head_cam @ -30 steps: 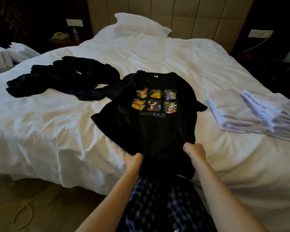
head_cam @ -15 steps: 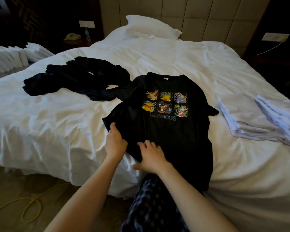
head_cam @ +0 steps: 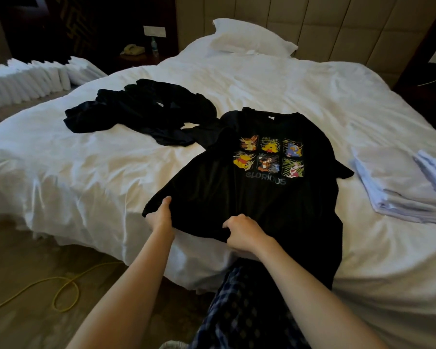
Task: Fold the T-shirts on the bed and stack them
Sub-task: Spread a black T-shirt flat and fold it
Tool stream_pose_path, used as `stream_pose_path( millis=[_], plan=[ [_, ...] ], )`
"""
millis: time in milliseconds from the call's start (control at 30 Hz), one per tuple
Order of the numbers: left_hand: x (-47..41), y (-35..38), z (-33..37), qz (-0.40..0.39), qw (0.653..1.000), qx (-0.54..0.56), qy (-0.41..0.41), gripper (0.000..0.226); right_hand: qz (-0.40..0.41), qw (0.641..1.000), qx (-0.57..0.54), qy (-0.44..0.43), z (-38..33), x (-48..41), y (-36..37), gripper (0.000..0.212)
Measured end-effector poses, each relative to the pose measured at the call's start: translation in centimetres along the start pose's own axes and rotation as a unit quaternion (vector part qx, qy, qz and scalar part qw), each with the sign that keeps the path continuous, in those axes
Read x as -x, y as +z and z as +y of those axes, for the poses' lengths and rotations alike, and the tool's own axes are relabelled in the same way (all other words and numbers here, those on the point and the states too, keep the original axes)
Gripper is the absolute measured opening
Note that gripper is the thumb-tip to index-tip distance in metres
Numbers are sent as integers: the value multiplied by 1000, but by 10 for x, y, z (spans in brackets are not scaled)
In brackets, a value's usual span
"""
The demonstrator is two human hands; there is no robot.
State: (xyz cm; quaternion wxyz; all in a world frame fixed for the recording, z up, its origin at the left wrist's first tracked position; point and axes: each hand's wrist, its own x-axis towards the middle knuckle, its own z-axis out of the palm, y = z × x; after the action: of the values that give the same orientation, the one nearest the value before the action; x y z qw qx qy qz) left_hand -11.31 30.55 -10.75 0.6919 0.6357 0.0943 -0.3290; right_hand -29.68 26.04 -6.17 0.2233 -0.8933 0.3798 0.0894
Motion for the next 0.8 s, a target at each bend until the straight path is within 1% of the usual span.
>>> stream_pose_path(
  millis=[33,67,133,200,267,333,367,400,433,467,533,600,700,800],
  plan=[
    [0,-2,3,24,999,-22,15,61,-9,1000,-10,3,1,0,-2,56],
    [-1,-4,3,44,998,-18,34,59,-24,999,-27,9,1,0,-2,55],
    [5,-10,3,68,997,-15,42,49,-71,995,-70,24,0,-1,-2,52],
    [6,-17,-4,83,996,-19,31,38,-111,989,-89,29,0,-4,-2,47],
    [7,-25,-10,77,996,-51,12,33,-145,986,-75,31,0,-6,0,43],
    [2,-33,-13,84,992,-89,16,29,-184,979,-75,39,2,-7,2,32],
    [0,-34,-11,94,989,-107,29,29,-186,977,-96,43,4,-7,3,24],
    [-2,-35,-8,108,984,-131,46,32,-172,975,-133,44,6,-7,3,17],
    [-3,-35,-4,125,976,-166,60,35,-141,974,-174,45,8,-8,2,12],
    [-3,-33,2,140,964,-211,78,38,-100,971,-211,47,11,-9,0,11],
    [1,-25,12,144,934,-302,123,43,-29,966,-251,57,18,-12,-9,15],
    [4,-10,19,111,911,-349,189,43,-4,960,-268,76,25,-17,-22,19],
    [6,17,29,38,903,-341,259,42,6,953,-286,101,35,-28,-39,23],
    [4,49,43,-38,915,-315,250,39,50,941,-311,119,43,-43,-56,24]
  ],
)
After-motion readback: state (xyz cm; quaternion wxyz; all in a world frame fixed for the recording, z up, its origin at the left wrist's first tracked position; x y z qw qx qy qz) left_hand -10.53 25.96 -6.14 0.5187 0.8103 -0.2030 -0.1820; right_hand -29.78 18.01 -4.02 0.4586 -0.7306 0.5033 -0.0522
